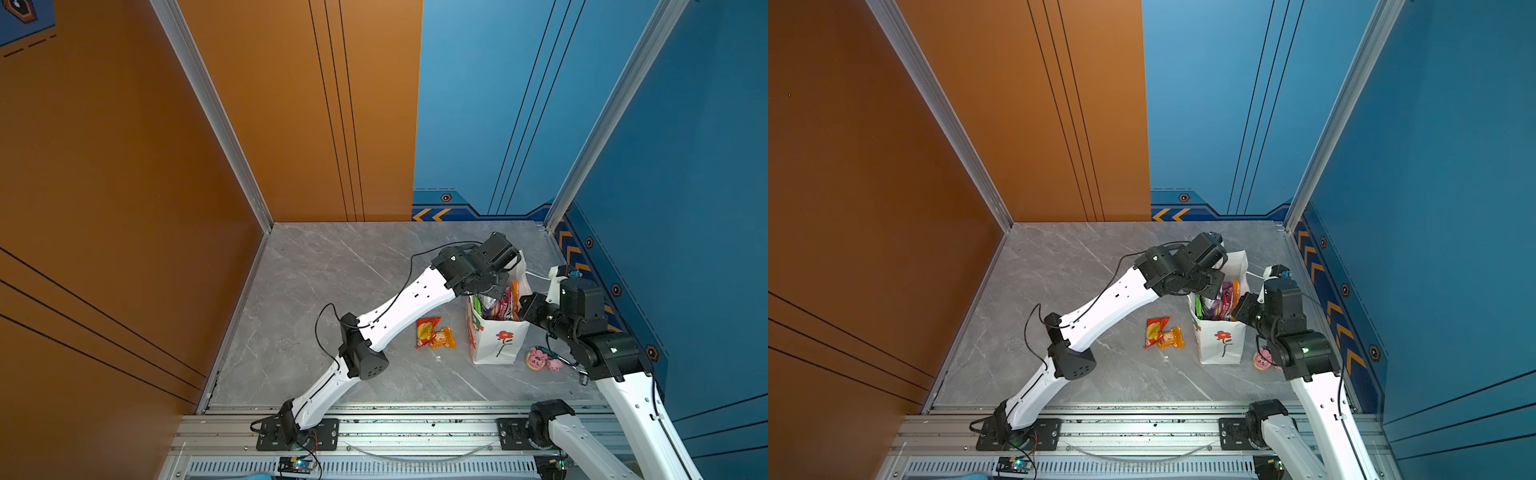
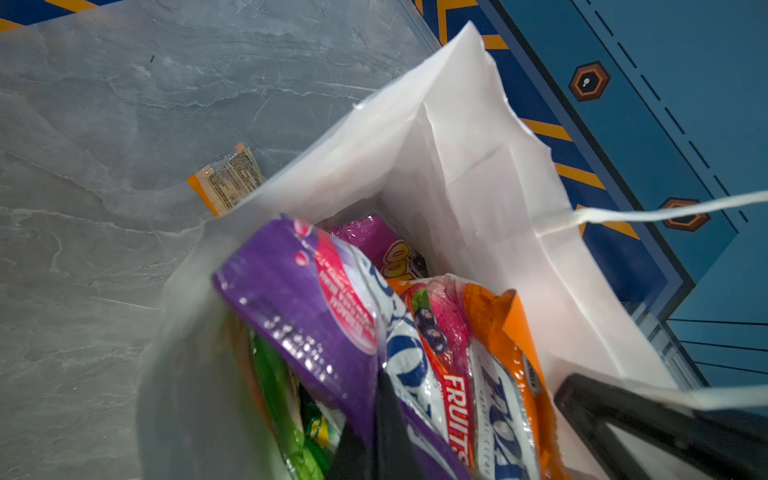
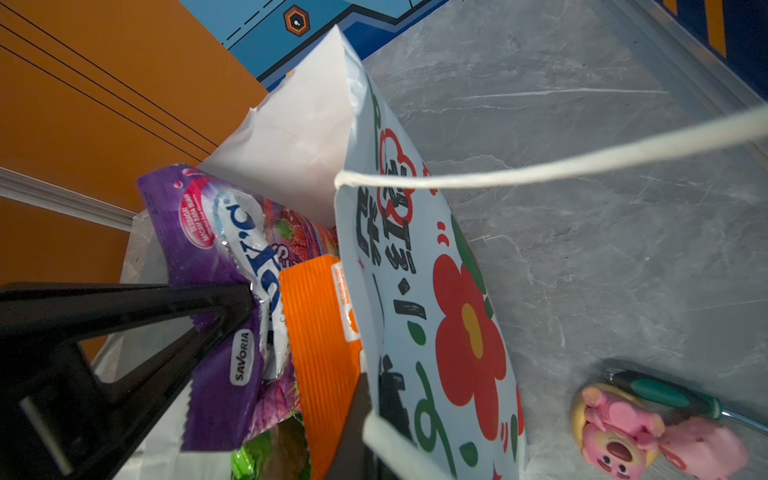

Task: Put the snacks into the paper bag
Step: 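Push the purple bag deeper with the left gripper while the right holds the rim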

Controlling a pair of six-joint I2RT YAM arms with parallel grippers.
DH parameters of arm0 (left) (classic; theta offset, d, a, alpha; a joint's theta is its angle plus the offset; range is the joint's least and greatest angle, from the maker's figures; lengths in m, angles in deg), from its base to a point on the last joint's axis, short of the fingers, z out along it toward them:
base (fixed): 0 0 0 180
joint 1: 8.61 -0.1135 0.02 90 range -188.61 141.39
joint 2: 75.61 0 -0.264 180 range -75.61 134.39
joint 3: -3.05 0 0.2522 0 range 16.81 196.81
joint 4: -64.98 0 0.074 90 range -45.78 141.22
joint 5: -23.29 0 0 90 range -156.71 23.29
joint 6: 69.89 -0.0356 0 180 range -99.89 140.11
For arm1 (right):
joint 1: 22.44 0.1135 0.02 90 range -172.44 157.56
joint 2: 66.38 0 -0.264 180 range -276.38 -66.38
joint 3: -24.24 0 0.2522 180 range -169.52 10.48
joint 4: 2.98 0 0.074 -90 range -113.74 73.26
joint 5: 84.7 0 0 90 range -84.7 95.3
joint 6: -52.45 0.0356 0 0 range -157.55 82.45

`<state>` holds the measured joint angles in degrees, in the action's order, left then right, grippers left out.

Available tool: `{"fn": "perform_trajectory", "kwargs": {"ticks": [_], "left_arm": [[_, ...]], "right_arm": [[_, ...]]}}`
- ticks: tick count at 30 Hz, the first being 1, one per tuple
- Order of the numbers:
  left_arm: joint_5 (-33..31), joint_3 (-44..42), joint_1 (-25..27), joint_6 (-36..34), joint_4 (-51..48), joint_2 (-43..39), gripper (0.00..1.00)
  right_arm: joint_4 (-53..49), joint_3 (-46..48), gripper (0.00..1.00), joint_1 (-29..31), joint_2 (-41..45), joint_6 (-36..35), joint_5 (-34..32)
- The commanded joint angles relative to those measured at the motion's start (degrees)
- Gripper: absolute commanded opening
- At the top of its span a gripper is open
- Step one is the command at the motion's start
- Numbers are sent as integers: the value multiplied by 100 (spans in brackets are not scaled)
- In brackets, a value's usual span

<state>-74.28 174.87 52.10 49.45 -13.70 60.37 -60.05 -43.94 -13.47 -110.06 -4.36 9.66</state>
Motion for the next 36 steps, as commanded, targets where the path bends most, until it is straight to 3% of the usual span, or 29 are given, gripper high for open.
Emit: {"fn": "perform_trajectory", "kwargs": {"ticks": [1, 3, 9, 13, 18, 23, 28, 36], "left_arm": [[-48, 19, 24, -248, -90, 124, 0], [59, 97, 58, -282, -79, 162, 2], [-115, 133, 123, -391, -73, -45, 27], [-315, 58, 180, -426, -71, -377, 35], [-1226, -512, 370, -476, -64, -1215, 45], [-1719, -840, 557, -452, -65, -1606, 55], [-1911, -1321, 472, -255, -73, -1748, 60], [-1265, -1808, 213, -3, -87, -1536, 60]], "right_arm": [[330, 80, 2, -28, -44, 55, 91], [333, 80, 2, -23, -55, 65, 100], [306, 47, 2, -18, -40, 56, 75], [245, -9, 2, -27, -37, -5, -6], [115, -96, 2, -36, -16, -80, -190], [60, -131, 2, -55, -35, -80, -312], [9, -188, 2, -55, -53, -74, -326], [-46, -184, 2, -45, -70, -94, -321]]}}
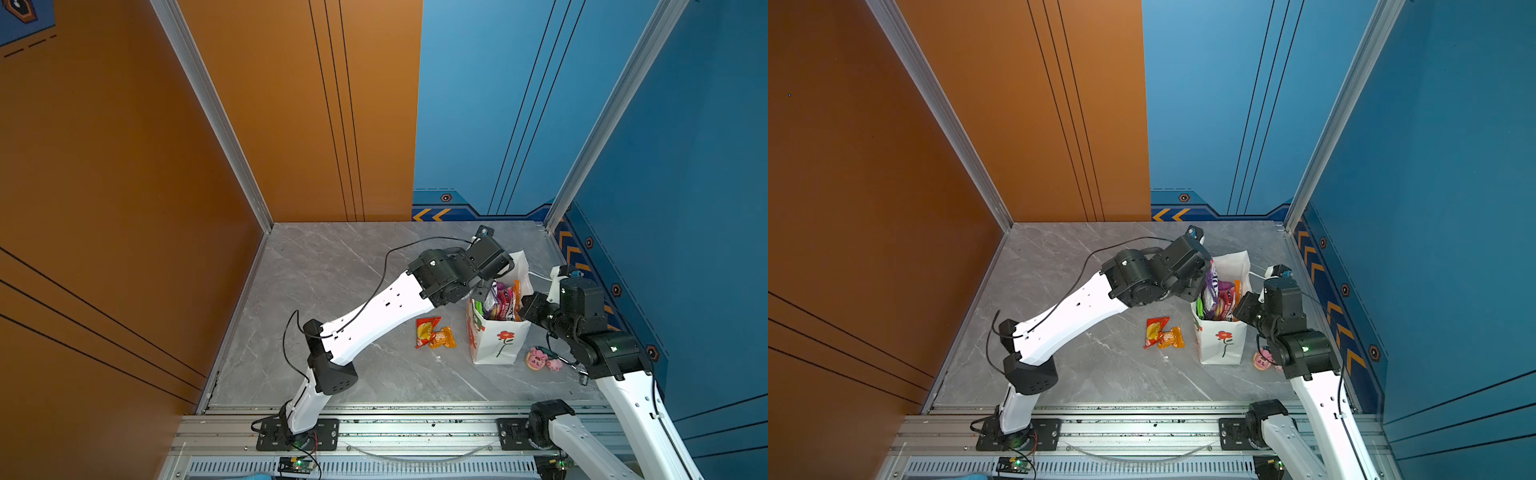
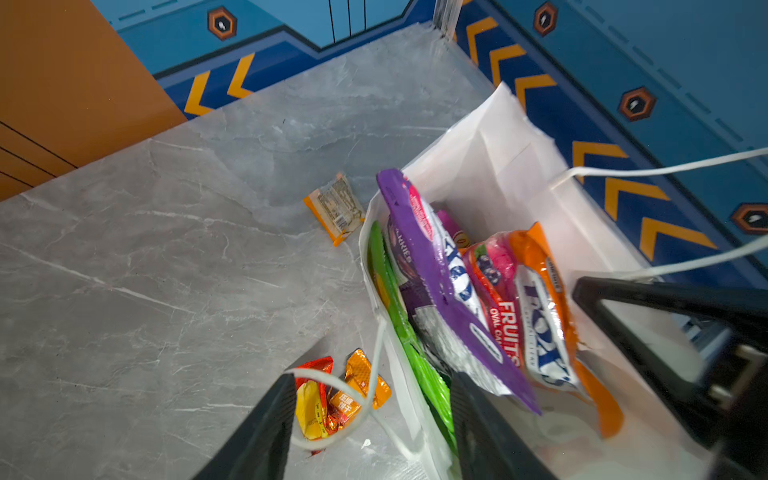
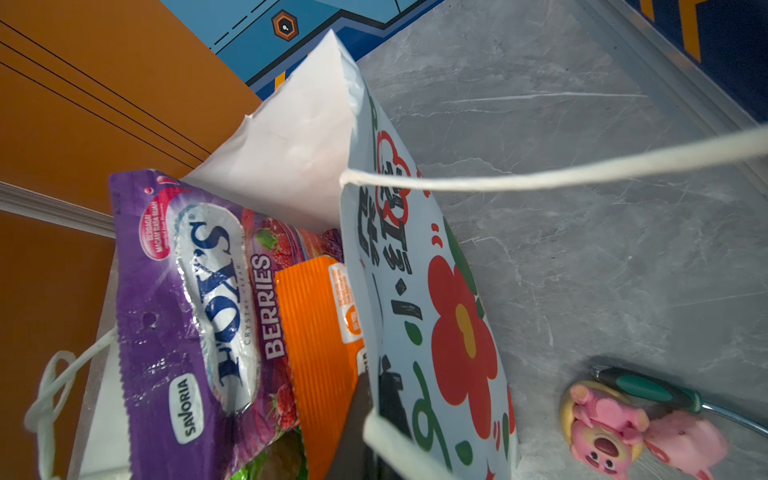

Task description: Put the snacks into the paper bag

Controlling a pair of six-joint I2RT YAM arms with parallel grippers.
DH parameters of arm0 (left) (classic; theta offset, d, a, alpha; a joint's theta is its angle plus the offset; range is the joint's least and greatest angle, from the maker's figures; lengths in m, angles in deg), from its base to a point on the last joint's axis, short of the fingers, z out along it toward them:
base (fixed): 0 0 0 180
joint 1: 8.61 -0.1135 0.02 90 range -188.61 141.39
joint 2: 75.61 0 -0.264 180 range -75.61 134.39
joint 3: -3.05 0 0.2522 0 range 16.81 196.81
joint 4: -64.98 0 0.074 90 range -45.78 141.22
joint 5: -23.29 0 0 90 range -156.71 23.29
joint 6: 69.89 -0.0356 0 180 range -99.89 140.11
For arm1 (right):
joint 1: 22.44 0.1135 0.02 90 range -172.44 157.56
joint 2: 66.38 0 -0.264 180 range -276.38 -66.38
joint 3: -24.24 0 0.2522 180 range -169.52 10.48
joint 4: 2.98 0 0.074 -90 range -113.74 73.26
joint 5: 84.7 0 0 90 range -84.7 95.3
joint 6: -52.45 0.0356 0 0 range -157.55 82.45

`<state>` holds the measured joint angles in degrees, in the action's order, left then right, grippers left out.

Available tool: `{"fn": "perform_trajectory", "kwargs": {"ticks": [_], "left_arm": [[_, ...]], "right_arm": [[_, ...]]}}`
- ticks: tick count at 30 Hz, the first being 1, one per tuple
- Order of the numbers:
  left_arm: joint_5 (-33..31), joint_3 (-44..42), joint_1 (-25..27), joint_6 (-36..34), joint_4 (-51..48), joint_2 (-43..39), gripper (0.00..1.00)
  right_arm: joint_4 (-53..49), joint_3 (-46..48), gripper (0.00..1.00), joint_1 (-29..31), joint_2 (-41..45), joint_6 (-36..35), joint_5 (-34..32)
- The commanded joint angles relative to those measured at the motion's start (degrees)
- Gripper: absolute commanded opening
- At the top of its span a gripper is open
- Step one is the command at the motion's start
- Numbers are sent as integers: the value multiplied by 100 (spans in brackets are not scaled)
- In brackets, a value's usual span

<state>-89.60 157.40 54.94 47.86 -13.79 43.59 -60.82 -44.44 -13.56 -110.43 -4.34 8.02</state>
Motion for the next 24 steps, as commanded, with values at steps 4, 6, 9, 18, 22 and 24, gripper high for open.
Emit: {"fn": "perform_trajectory", "kwargs": {"ticks": [4, 6, 9, 18, 22, 24], "left_arm": [[475, -163, -200, 327, -80, 323, 49], [602, -78, -233, 364, -79, 433, 40], [816, 147, -231, 389, -81, 621, 30], [746, 1167, 147, 549, 46, 782, 0], [65, 837, 625, 403, 852, 332, 0], [-271, 118, 750, 359, 1558, -68, 0]], "right_arm": [[48, -125, 2, -29, -24, -87, -149], [38, -120, 3, -32, -32, -95, -163], [-8, -142, 3, -28, -68, -113, -242], [-286, -226, 2, -723, -312, -83, -397], [-261, -292, 2, -976, -328, 38, -231], [-339, -429, 2, -957, -302, 24, -312]]}}
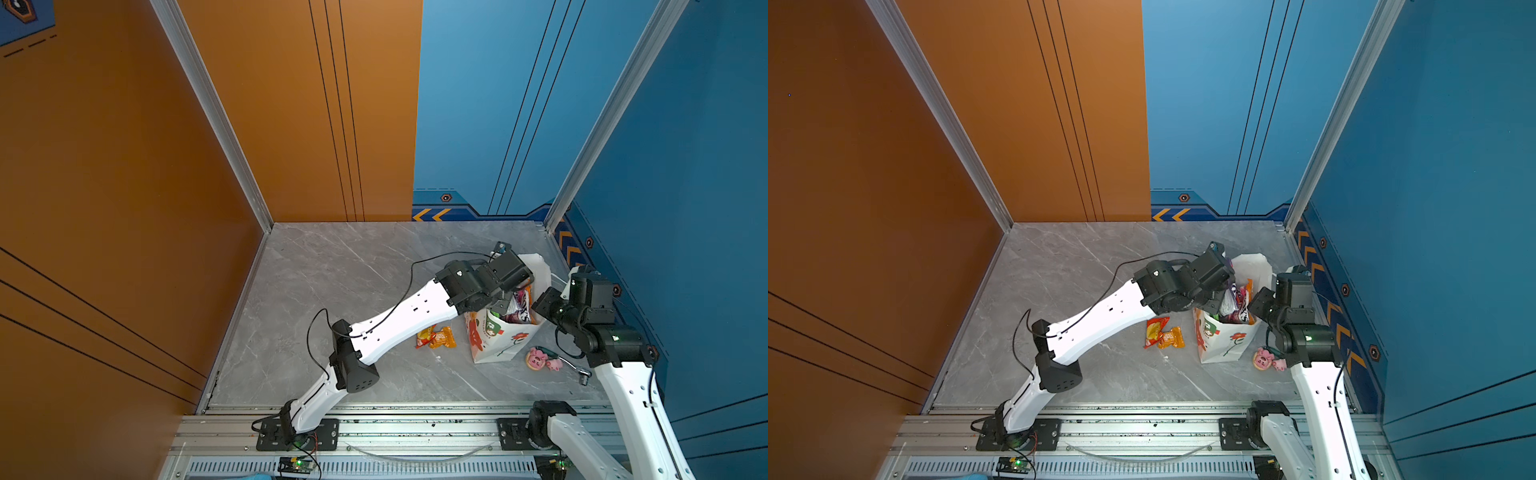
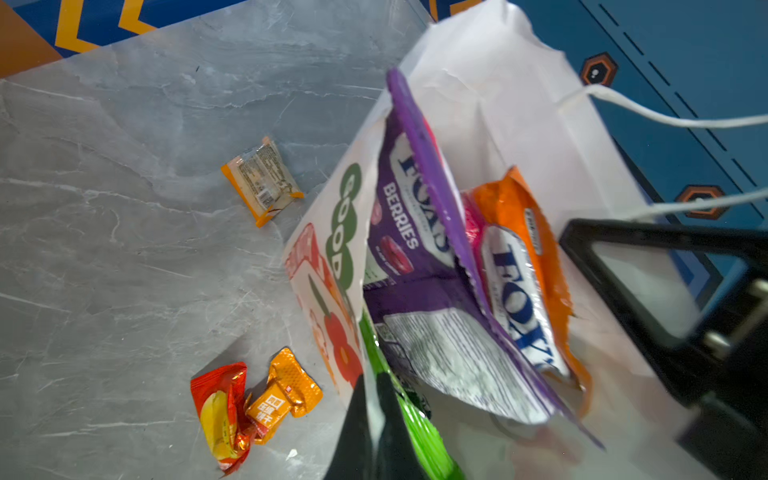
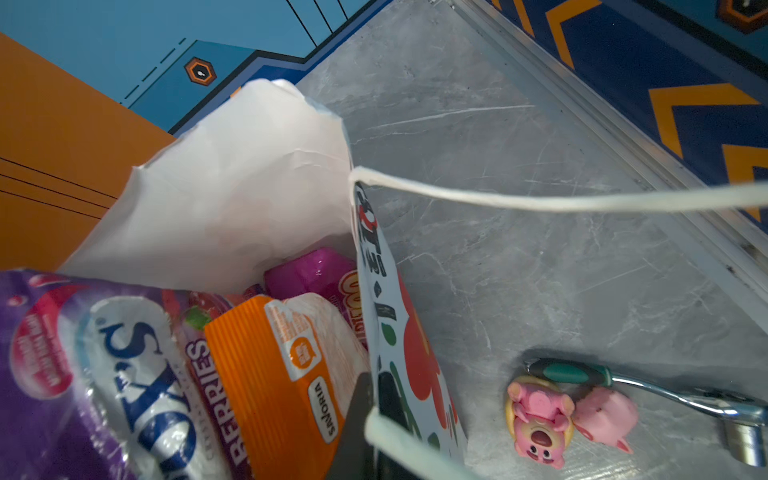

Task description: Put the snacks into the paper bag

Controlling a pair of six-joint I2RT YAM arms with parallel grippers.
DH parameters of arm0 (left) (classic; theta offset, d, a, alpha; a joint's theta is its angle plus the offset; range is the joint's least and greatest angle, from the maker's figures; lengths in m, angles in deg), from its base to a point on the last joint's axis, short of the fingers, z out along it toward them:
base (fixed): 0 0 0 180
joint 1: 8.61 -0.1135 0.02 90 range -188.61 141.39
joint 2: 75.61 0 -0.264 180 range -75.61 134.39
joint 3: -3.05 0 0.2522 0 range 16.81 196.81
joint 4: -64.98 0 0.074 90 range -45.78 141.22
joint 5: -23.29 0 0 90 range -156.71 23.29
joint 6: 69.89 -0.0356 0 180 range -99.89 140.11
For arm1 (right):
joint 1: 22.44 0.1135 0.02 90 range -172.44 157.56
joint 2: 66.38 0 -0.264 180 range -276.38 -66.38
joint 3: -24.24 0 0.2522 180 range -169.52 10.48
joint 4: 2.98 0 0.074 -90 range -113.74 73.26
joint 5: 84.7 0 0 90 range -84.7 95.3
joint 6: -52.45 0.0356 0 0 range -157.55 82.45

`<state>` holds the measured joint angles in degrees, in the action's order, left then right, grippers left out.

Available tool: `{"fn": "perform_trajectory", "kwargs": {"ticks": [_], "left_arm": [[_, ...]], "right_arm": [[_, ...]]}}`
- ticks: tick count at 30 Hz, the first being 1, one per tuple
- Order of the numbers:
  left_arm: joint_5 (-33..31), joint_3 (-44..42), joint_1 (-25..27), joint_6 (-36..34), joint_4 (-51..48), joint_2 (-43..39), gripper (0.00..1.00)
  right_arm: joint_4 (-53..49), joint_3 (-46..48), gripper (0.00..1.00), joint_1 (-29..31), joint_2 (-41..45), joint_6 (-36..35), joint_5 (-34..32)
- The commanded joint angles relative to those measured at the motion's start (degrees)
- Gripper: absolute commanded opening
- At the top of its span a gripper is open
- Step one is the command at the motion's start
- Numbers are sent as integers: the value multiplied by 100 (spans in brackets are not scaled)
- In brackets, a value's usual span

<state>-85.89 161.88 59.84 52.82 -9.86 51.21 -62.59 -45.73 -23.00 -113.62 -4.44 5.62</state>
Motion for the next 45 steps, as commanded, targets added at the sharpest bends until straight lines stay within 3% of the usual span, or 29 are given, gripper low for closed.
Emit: {"fn": "perform_trajectory", "kwargs": {"ticks": [1, 3, 6, 10, 15, 22, 30, 38, 45], "left_arm": [[-809, -912, 270, -71, 1597, -1066, 0], [-769, -1799, 128, 264, 2151, -1372, 0], [-632, -2266, -152, 663, 2171, -1409, 0], [-590, -1940, -102, 509, 2066, -1244, 0], [-903, -1655, 213, -118, 2509, -1177, 0], [-395, -2177, -102, 457, 2742, -1222, 0], [-206, -2202, -164, 454, 2742, -1216, 3], [59, -2330, -200, 287, 2772, -1450, 26], [380, -3086, -214, -113, 3006, -2293, 49]], "right_arm": [[-179, -378, 2, 32, 60, 13, -140], [-114, -424, 2, 170, 194, -23, -323], [-4, -259, 3, 253, 222, -6, -345], [-36, 53, 3, 258, -187, 35, 63], [-64, 142, 2, 253, 17, 3, -146], [-285, -175, 2, 241, 527, 3, -949], [-126, 155, 2, 232, 308, 100, -586], [-153, 122, 3, 155, 268, 80, -612], [-151, 127, 3, 136, 259, 109, -655]]}}
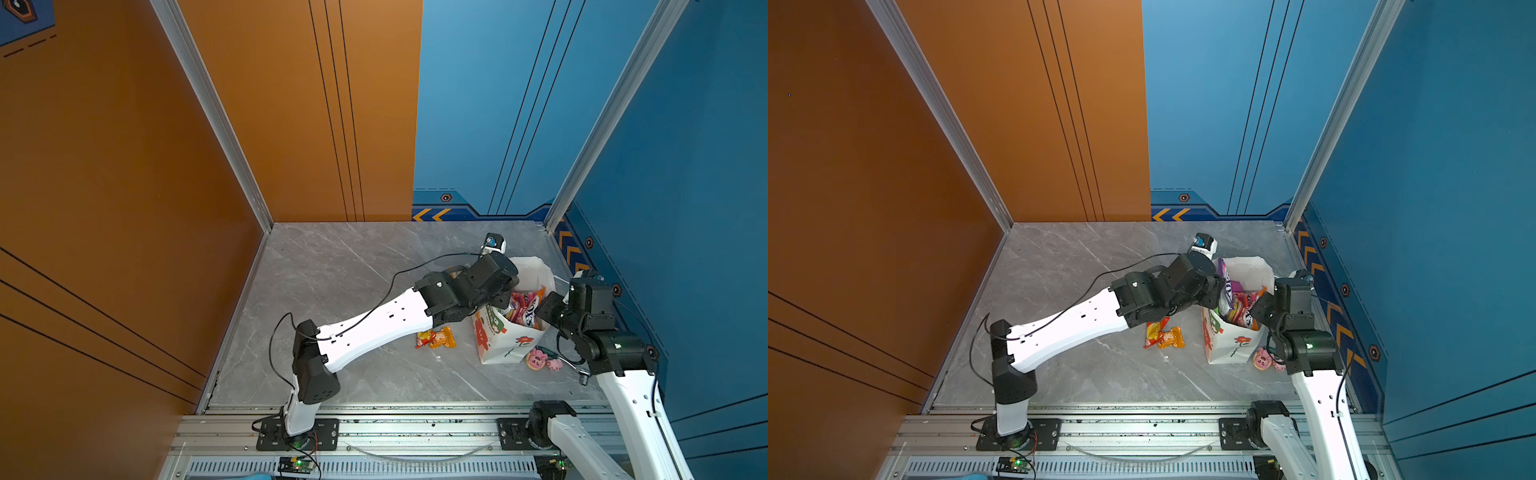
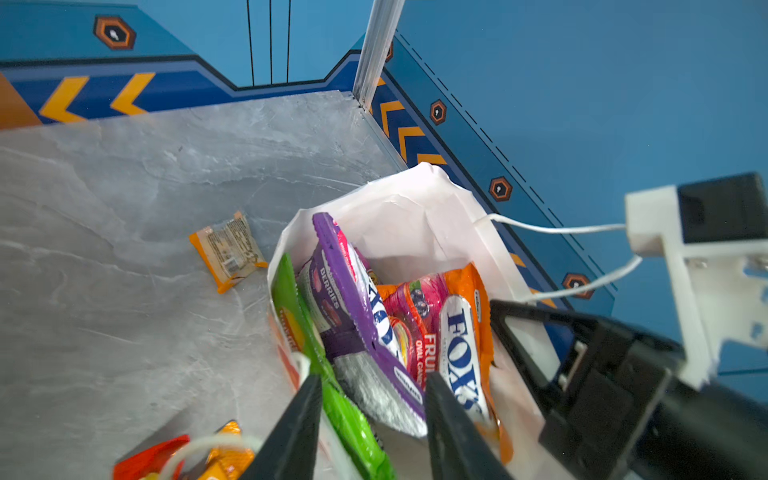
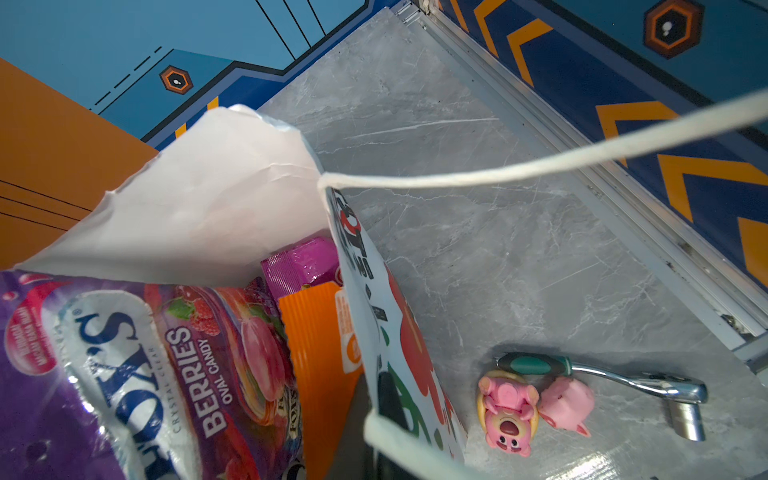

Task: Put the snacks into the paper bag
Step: 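Lift the left gripper out and move it over the clear-orange packet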

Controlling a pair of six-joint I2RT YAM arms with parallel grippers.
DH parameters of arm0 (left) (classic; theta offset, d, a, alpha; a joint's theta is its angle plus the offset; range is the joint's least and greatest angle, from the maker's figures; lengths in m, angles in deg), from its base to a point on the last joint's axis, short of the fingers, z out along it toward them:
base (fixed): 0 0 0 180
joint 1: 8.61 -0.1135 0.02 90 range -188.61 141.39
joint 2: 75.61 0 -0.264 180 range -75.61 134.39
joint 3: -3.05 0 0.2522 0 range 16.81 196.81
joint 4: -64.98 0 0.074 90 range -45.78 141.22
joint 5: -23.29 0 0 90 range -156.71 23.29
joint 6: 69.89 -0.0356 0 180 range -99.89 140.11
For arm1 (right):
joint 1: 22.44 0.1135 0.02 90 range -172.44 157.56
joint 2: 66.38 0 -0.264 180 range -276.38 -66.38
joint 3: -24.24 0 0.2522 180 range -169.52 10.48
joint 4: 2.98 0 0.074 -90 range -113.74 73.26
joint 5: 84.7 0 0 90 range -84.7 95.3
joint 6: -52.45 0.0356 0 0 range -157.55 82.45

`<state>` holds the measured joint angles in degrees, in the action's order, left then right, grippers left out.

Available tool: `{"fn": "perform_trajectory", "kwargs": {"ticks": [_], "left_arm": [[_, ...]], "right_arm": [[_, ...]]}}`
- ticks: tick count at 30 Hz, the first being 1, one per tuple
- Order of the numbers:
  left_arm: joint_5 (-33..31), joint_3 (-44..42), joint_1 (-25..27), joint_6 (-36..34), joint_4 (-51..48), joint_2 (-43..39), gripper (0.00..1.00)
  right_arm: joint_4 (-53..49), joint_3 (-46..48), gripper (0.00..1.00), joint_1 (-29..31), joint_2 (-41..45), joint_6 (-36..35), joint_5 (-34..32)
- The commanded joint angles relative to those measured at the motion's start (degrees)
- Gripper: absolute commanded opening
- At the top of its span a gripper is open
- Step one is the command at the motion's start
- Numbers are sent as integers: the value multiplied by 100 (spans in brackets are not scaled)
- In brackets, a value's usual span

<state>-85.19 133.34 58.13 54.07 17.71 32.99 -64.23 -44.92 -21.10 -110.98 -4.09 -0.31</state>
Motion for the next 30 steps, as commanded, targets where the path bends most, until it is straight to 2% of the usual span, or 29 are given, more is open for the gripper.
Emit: {"fn": "perform_trajectory", "kwargs": {"ticks": [1, 3, 8, 14, 20, 30], "left_arm": [[609, -383, -79, -240, 363, -643, 50], [745, -651, -98, -194, 450, -971, 52], [-99, -1477, -192, -81, 464, -1742, 56], [-122, -2433, -870, 518, 602, -2165, 59], [391, -2679, -1550, 1047, 654, -1678, 61], [1538, -2447, -2093, 1887, 1471, -150, 62]], "right_arm": [[11, 40, 3, -55, -5, 66, -54], [11, 50, 3, -55, -9, 65, -25], [20, 41, 3, -64, -5, 74, 29], [22, 38, 3, -62, 63, 100, 49], [16, 43, 3, -64, 118, 115, 95], [20, 96, 3, -38, 176, 117, 152]]}}
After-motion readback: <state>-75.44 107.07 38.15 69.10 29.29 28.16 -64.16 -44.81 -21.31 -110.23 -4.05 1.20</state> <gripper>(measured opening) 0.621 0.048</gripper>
